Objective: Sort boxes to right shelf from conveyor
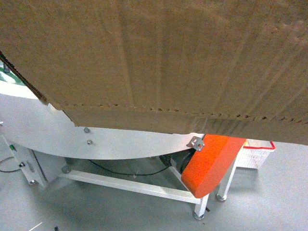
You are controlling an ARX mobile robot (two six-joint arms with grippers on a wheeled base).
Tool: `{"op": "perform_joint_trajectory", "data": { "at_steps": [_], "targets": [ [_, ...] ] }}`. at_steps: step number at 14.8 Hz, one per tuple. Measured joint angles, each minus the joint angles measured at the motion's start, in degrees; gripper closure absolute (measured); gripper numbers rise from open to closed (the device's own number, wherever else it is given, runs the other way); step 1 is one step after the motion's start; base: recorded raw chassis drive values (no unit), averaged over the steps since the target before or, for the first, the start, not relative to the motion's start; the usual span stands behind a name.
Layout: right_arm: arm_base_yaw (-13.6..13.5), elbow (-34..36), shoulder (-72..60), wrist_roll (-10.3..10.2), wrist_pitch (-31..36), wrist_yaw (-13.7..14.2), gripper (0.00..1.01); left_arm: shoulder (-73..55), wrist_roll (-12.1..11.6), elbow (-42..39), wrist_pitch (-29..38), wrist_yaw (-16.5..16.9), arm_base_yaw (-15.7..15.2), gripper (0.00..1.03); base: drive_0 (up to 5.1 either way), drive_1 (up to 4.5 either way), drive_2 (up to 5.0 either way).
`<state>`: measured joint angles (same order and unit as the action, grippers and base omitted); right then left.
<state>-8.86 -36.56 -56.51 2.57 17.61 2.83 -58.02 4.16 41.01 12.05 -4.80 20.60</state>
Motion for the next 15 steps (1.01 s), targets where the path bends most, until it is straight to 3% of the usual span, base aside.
{"op": "perform_joint_trajectory", "data": {
  "at_steps": [15],
  "targets": [
    [0.0, 0.0, 0.0, 0.0, -0.02, 0.0, 0.98, 0.0, -0.07, 0.0, 0.0, 0.02, 0.0, 1.01, -1.6, -1.64, -1.6]
  ]
}}
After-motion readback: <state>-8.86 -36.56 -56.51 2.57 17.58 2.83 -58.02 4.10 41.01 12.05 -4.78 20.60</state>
